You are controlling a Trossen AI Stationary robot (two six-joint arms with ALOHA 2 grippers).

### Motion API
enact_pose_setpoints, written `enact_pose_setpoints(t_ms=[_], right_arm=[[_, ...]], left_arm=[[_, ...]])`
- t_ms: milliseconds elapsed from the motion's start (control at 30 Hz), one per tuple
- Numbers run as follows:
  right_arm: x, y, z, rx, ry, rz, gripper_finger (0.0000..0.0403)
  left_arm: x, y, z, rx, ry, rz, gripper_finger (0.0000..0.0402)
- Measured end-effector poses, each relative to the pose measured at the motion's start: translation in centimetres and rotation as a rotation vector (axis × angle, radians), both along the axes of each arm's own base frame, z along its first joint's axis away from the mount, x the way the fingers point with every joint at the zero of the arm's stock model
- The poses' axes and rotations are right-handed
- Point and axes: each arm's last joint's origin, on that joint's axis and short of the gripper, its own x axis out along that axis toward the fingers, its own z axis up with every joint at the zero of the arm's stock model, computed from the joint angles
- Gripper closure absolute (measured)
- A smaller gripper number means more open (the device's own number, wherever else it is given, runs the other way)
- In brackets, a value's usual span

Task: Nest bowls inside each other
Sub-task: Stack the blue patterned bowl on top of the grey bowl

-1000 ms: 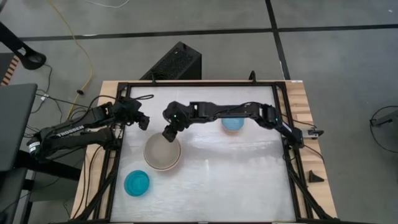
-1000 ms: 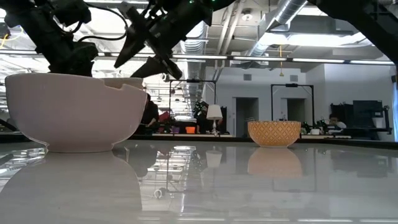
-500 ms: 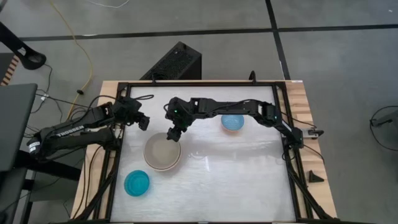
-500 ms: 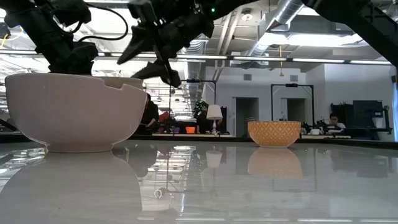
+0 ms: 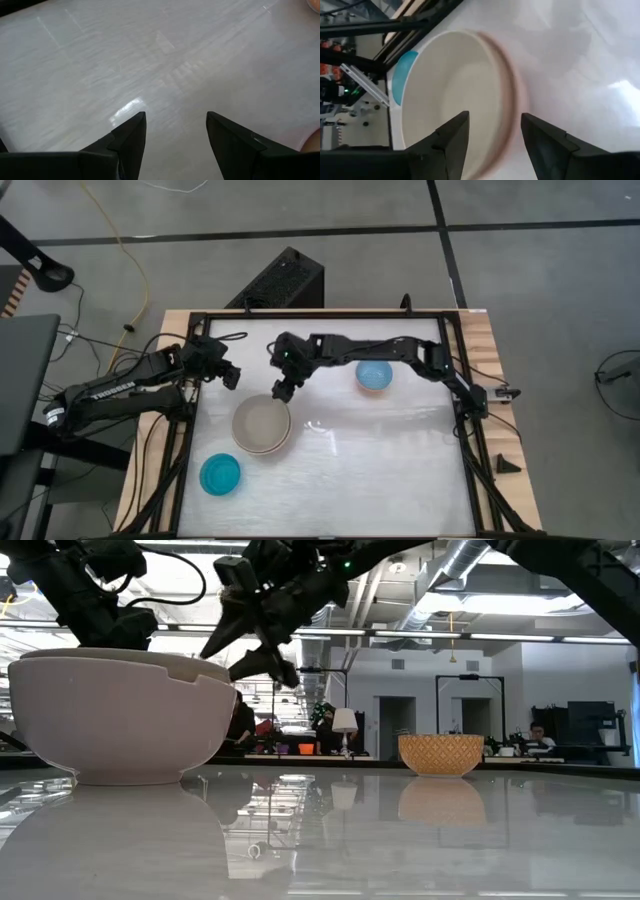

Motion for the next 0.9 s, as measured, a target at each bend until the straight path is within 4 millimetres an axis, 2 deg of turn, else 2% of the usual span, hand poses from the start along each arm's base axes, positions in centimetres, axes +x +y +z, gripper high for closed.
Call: enact_pose_setpoints(t_ms=[200, 367, 500, 567, 700, 900], right_arm=[[-3.8, -2.1, 2.7, -0.086, 0.134, 0.008, 0.0189], [-8.4, -2.0, 5.3, -0.297, 0.366, -0.014, 0.0189], [-11.0, -1.9, 6.5, -0.397, 0.513, -0.005, 0.0189], [-12.1, -1.9, 6.9, -0.441, 0.523, -0.001, 0.0189], [-15.2, -2.7, 5.8, -0.435, 0.523, -0.041, 0.0189], [-21.4, -4.7, 0.7, -0.368, 0.532, -0.359, 0.0189]], left_arm=[[0.0, 0.0, 0.0, -0.003, 0.001, 0.001, 0.0205], [0.0, 0.0, 0.0, -0.008, -0.005, 0.011, 0.0205], [0.0, 0.0, 0.0, -0.01, -0.011, 0.04, 0.0205], [0.0, 0.0, 0.0, -0.017, -0.016, 0.048, 0.0205], [0.0, 0.0, 0.0, -0.034, -0.029, 0.068, 0.0205], [0.0, 0.1, 0.0, -0.046, -0.041, 0.087, 0.0205]])
